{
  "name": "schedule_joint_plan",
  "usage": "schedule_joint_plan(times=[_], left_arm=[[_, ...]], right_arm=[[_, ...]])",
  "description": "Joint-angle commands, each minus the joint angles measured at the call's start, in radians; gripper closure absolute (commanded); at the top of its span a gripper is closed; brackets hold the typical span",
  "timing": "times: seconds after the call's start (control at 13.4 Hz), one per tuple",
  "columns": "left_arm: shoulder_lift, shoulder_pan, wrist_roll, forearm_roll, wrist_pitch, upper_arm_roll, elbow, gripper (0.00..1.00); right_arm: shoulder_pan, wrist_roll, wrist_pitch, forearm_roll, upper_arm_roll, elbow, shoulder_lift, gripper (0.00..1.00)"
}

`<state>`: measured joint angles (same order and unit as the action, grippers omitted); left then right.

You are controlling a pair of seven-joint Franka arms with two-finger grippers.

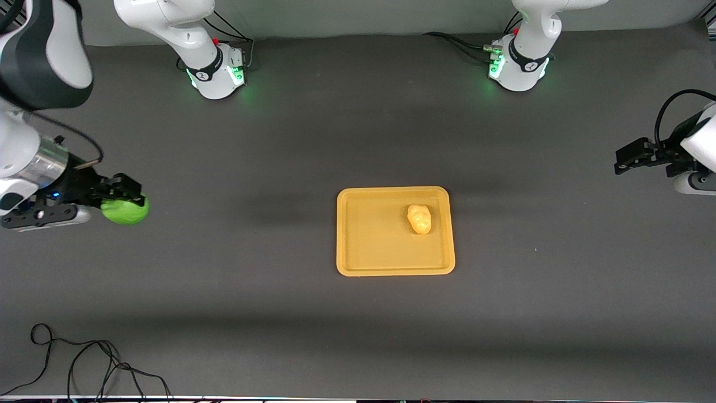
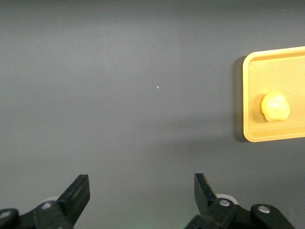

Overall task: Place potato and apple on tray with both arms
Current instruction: 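Grasp the green apple with the right gripper and lift it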

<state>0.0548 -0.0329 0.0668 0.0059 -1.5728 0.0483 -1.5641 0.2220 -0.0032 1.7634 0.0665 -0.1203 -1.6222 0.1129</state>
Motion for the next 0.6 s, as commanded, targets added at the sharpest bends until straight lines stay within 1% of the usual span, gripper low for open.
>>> schedule_joint_plan(times=[0.0, 0.07, 0.15, 0.22, 0.37, 0.45, 0.52], left_arm=[[0.003, 0.002, 0.023, 0.014, 0.025, -0.008, 0.036, 0.02], [0.002, 0.001, 0.051, 0.022, 0.027, -0.01, 0.036, 0.02], [-0.001, 0.001, 0.054, 0.023, 0.028, -0.021, 0.036, 0.02], [-0.001, 0.001, 0.057, 0.023, 0.042, -0.024, 0.042, 0.02], [0.002, 0.001, 0.056, 0.025, 0.045, -0.025, 0.045, 0.02], [0.003, 0.001, 0.059, 0.025, 0.045, -0.027, 0.045, 0.02], [0.003, 0.001, 0.059, 0.025, 0.045, -0.027, 0.044, 0.02]], right_arm=[[0.172, 0.216, -0.025, -0.002, -0.007, 0.166, 0.128, 0.68], [0.244, 0.306, -0.033, -0.029, -0.005, 0.236, 0.178, 0.68], [0.316, 0.403, -0.044, -0.051, -0.005, 0.322, 0.25, 0.68], [0.37, 0.492, -0.065, -0.054, -0.007, 0.402, 0.316, 0.68], [0.452, 0.667, -0.078, -0.053, -0.005, 0.552, 0.449, 0.68], [0.494, 0.728, -0.076, -0.053, -0.005, 0.614, 0.509, 0.68], [0.535, 0.779, -0.065, -0.053, -0.005, 0.652, 0.554, 0.69]])
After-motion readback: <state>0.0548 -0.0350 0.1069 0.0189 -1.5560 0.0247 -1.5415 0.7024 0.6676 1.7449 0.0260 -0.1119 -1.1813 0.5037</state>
